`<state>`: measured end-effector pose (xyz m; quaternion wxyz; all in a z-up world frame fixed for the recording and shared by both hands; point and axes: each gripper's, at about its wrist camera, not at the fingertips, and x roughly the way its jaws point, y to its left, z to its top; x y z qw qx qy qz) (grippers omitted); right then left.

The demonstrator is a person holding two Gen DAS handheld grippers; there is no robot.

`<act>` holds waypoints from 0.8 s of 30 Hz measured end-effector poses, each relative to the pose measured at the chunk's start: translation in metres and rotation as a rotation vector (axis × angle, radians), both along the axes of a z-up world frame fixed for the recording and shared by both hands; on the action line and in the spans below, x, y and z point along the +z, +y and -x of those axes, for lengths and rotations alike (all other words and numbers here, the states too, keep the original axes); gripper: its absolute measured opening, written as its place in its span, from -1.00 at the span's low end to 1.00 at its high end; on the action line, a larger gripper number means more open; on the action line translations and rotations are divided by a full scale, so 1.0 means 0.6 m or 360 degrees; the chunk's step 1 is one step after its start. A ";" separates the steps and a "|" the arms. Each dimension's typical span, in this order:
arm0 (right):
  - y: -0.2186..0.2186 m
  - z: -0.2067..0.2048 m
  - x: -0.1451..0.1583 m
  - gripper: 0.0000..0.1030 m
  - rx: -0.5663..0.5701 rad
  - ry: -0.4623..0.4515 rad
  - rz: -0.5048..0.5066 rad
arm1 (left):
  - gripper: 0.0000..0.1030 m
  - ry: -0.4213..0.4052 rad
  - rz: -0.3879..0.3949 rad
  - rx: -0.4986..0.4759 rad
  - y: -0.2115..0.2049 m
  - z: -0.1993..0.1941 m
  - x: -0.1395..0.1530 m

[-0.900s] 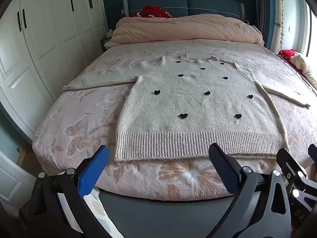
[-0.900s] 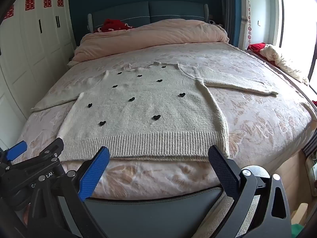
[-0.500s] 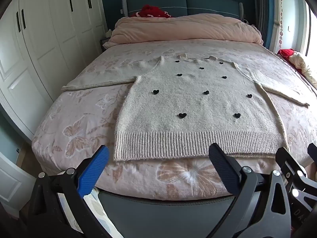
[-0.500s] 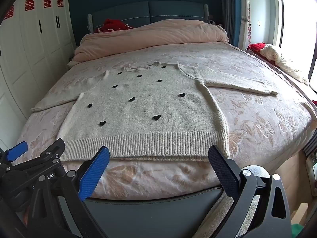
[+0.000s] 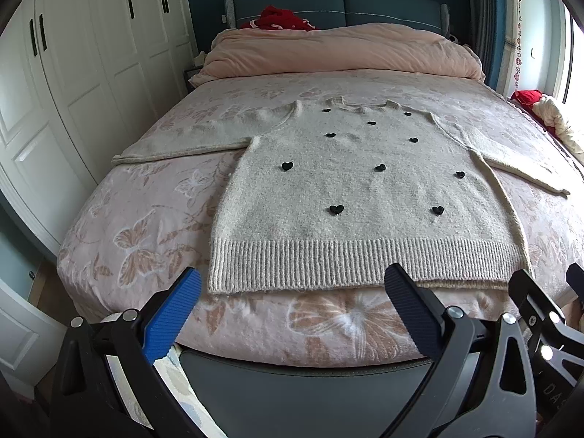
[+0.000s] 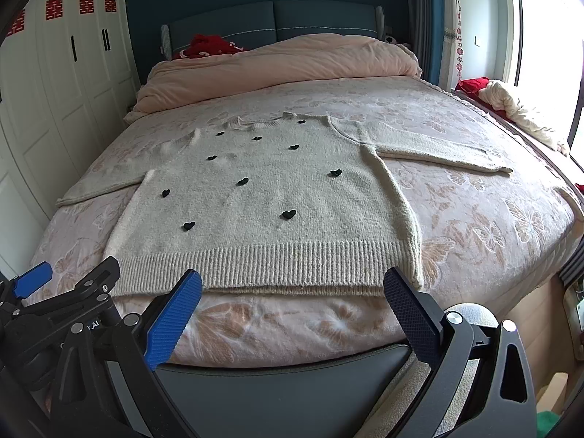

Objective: Fold small clothes

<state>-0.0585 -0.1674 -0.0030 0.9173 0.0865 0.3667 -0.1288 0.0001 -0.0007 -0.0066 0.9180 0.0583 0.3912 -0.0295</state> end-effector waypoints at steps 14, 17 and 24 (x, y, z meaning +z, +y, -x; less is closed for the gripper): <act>-0.002 0.001 -0.006 0.90 0.0002 0.0012 -0.0011 | 0.91 0.0009 -0.0009 -0.0007 -0.002 0.000 -0.003; -0.002 0.001 -0.006 0.90 0.0003 0.0010 -0.0014 | 0.91 0.0009 -0.0008 -0.0010 -0.002 0.000 -0.003; -0.005 0.001 -0.006 0.90 0.0002 0.0014 -0.0017 | 0.91 0.0019 -0.0003 -0.0012 -0.001 -0.001 -0.006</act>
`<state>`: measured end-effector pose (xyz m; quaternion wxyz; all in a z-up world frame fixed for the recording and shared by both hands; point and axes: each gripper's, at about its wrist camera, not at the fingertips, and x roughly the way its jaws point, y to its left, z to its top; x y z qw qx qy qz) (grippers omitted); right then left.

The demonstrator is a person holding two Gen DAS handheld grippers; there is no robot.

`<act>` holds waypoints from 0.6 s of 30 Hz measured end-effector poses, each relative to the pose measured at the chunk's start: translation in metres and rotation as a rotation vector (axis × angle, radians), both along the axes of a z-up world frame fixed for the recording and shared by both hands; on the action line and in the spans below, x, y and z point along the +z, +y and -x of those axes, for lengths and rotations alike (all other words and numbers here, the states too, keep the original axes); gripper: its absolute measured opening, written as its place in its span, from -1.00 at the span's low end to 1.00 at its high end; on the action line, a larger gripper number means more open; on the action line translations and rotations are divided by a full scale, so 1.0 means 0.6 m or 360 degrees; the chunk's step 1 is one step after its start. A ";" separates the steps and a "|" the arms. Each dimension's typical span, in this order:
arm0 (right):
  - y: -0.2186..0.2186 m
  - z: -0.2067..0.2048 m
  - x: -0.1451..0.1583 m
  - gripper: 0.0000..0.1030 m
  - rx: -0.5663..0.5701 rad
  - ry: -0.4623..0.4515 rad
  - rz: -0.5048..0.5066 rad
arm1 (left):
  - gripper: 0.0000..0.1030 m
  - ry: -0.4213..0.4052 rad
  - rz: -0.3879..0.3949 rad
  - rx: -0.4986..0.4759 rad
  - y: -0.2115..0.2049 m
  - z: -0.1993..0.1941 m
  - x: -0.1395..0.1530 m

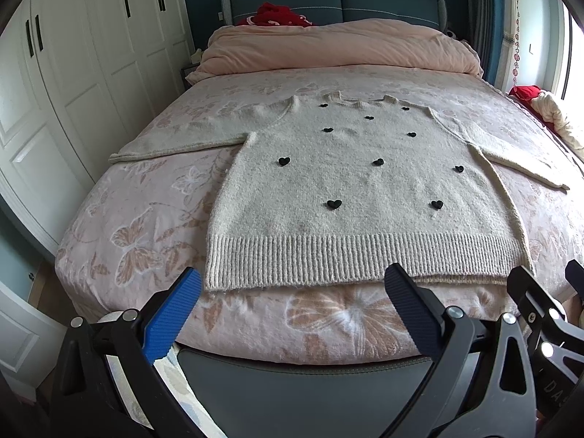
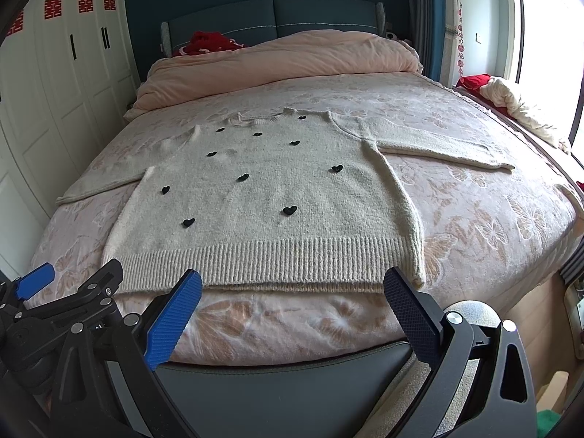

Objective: Fold small clothes

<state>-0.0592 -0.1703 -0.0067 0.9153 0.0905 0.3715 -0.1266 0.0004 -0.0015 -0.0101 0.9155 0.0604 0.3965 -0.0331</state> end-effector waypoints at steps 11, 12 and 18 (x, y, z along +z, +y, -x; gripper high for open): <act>0.004 -0.003 -0.003 0.90 0.0002 0.0010 -0.0002 | 0.91 0.0005 -0.0010 -0.0004 -0.003 0.002 -0.003; 0.004 -0.003 -0.003 0.90 0.0002 0.0010 -0.0001 | 0.91 0.0006 -0.0010 -0.0007 -0.003 0.002 -0.003; 0.004 -0.003 -0.004 0.90 0.0003 0.0012 -0.0004 | 0.91 0.0014 -0.0010 -0.0003 -0.002 0.001 -0.004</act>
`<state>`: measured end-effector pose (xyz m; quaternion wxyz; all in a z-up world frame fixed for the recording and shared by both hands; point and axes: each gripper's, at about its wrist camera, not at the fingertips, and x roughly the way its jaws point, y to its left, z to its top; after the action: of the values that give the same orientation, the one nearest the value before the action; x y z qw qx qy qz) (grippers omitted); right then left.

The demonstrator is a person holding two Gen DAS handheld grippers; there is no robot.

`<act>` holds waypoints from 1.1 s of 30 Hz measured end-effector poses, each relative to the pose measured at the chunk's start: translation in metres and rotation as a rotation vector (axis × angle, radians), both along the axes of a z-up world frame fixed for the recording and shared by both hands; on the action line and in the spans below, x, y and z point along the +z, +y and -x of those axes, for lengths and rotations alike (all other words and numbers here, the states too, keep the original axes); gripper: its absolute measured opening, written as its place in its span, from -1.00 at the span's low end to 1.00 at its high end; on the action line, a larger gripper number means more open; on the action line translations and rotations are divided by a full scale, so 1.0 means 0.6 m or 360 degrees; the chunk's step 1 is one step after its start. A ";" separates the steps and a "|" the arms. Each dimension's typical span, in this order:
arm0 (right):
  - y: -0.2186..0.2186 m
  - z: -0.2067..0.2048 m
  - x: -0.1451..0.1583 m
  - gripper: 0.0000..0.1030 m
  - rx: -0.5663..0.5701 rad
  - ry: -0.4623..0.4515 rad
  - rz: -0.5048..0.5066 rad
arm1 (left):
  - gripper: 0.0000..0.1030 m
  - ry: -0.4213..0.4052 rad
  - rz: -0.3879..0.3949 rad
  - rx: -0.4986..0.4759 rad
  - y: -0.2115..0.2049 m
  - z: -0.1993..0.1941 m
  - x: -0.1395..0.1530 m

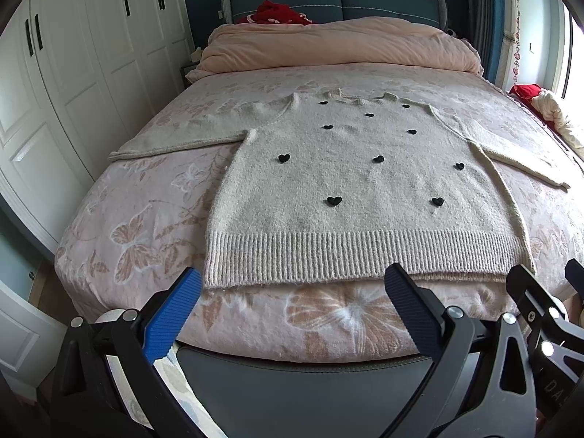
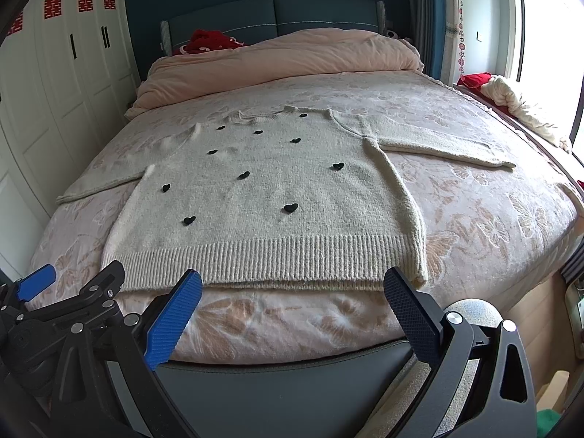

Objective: Fold small clothes

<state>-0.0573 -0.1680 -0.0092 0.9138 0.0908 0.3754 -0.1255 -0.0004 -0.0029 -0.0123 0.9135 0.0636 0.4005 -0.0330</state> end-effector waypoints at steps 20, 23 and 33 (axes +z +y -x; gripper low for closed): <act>0.001 -0.001 -0.002 0.90 0.0001 0.0004 -0.0003 | 0.91 0.0003 -0.0009 0.0005 -0.001 0.000 -0.004; 0.000 -0.001 -0.001 0.90 0.0001 0.0003 -0.0003 | 0.91 0.0006 -0.0011 0.0006 -0.002 0.000 -0.005; -0.009 -0.009 -0.036 0.90 -0.0001 0.0067 -0.0061 | 0.91 0.0113 0.0042 0.0019 0.005 -0.016 -0.032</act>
<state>-0.0520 -0.1733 -0.0306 0.9038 0.1056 0.3968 -0.1205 0.0091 0.0002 -0.0318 0.8997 0.0478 0.4325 -0.0350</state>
